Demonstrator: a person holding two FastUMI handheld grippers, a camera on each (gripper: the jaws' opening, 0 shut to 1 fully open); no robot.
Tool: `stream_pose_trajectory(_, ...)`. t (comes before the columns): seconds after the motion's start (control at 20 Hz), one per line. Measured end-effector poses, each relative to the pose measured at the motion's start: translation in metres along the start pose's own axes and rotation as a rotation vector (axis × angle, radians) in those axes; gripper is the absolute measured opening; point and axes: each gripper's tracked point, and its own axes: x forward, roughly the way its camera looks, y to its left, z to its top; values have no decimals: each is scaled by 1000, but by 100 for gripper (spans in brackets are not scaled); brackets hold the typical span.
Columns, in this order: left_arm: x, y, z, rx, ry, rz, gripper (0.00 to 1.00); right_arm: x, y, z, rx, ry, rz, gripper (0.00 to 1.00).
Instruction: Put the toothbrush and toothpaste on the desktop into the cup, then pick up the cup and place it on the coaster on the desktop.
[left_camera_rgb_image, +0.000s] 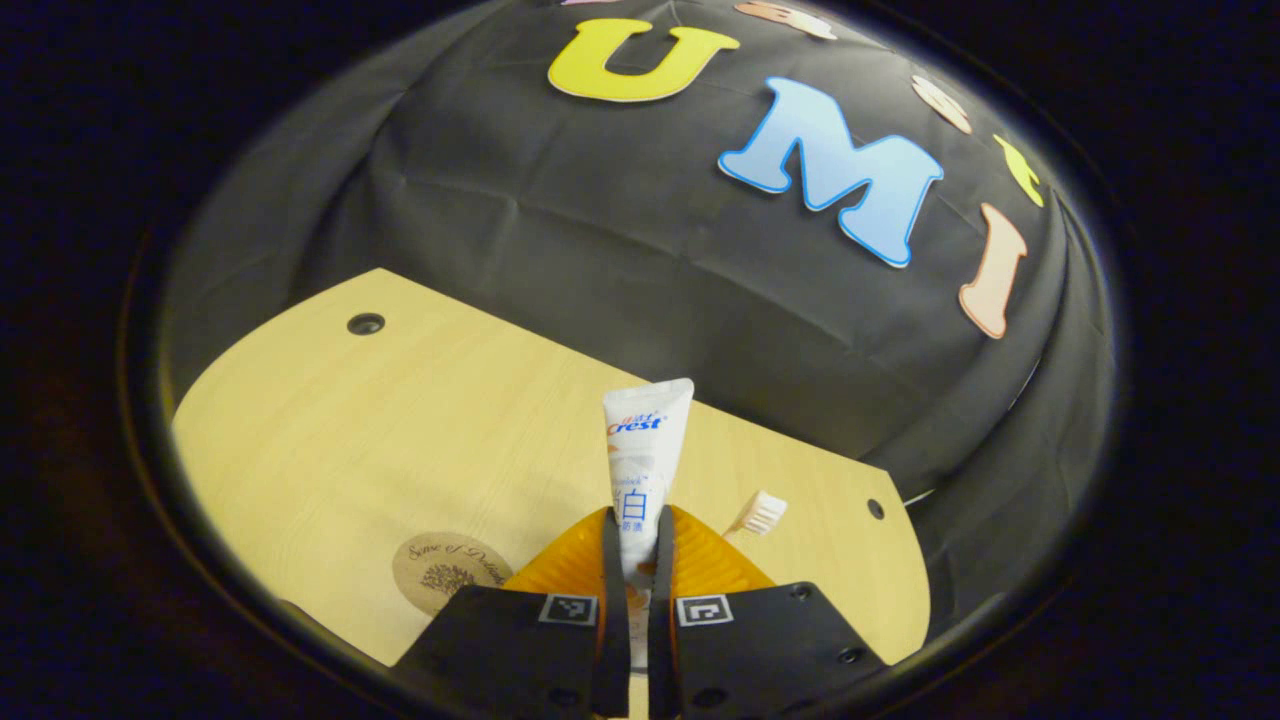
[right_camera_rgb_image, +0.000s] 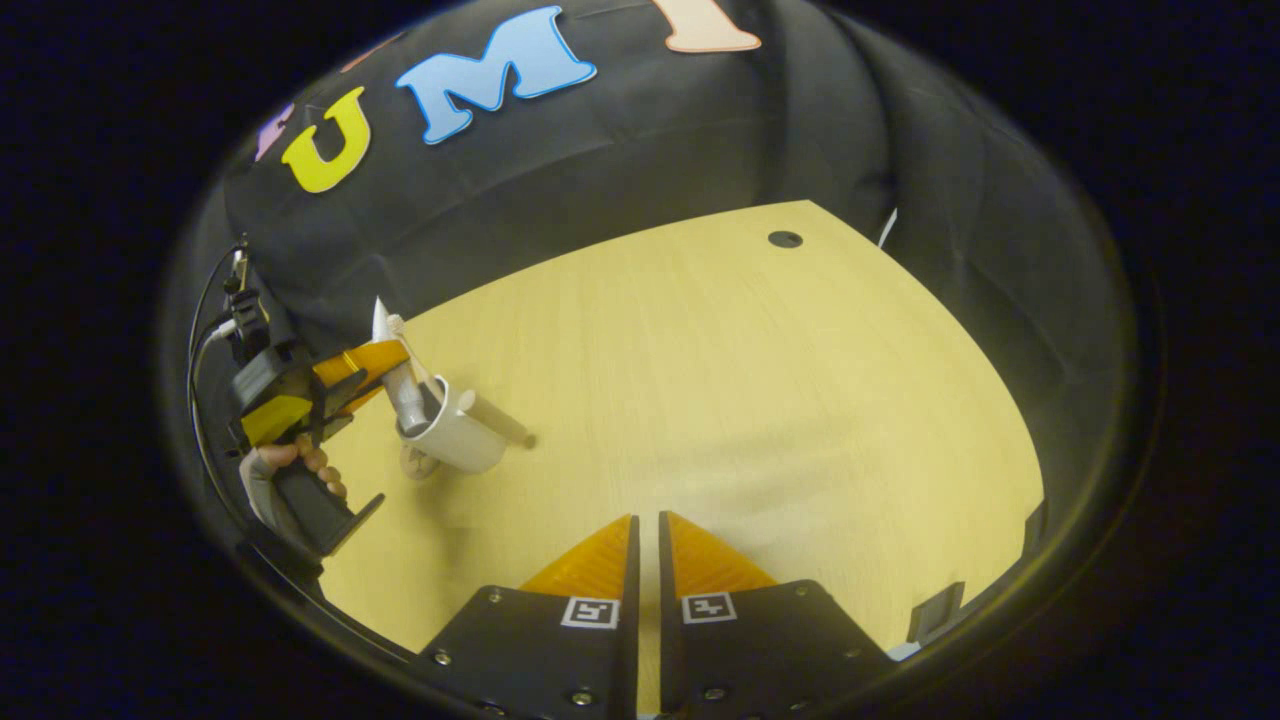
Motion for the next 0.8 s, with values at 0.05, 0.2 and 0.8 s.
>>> stream_pose_trajectory(0.05, -2, -6, -1, 2, -11, -15, 19, -1, -1, 0, -4, 0, 0, 8)
stream_pose_trajectory(0.2, -3, -11, -6, 15, -21, -24, 24, -2, 5, 4, -18, 3, 6, 8)
stream_pose_trajectory(0.8, -41, -1, 19, 83, -68, 7, 96, 1, 25, 9, -50, 9, 50, 9)
